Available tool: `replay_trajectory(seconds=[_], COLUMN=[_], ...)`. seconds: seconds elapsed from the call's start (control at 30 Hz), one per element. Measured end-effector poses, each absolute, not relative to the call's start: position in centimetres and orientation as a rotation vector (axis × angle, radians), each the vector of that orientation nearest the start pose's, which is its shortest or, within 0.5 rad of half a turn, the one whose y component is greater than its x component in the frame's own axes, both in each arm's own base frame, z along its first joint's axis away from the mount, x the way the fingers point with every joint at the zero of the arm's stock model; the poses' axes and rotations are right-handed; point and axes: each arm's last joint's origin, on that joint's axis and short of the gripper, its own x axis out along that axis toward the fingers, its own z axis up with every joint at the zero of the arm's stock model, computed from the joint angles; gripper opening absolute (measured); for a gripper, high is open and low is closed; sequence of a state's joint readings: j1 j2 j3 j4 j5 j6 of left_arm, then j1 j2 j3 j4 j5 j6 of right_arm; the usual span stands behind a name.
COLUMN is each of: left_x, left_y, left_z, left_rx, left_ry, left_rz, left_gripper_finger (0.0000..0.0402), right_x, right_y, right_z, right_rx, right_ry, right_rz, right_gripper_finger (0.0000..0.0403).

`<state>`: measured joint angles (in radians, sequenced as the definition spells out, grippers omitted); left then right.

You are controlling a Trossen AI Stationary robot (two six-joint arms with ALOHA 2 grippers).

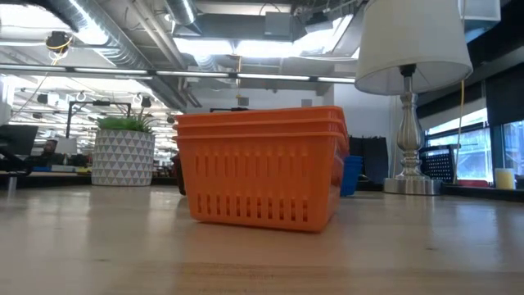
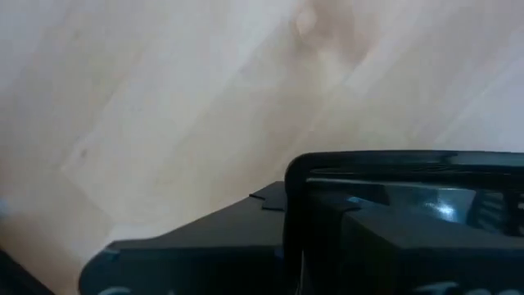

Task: Stack baskets by color
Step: Stack the left black bin on the top black bin

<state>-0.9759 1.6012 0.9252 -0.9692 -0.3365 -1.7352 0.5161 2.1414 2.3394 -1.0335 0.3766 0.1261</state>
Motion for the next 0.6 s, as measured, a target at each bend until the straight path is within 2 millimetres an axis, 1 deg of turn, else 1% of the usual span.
replay_trajectory(seconds=[0.07, 0.2, 0.37, 0.6], left_x=[15.2, 16.3, 18.1, 20.4], left_y=[-19.9, -19.5, -18.4, -16.6], left_z=[17.1, 18.9, 21.0, 21.8], left_rx=[-0.415, -0.339, -0.258, -0.163], left_ry=[1.169, 1.151, 1.137, 1.155], left_rz=[0.674, 0.693, 0.726, 0.687], left_gripper_finger=[0.0002, 0.0, 0.0001, 0.0001], right_x=[39.6, 38.9, 38.5, 38.0], right_y=[21.4, 20.9, 20.6, 20.3], right_z=[36.0, 35.7, 35.6, 35.4], right_rx=[-0.264, -0.278, -0.277, -0.293], right_ry=[0.797, 0.849, 0.884, 0.919], right_rz=[0.045, -0.053, -0.088, -0.15], right_gripper_finger=[0.0112, 0.0112, 0.0112, 0.0112])
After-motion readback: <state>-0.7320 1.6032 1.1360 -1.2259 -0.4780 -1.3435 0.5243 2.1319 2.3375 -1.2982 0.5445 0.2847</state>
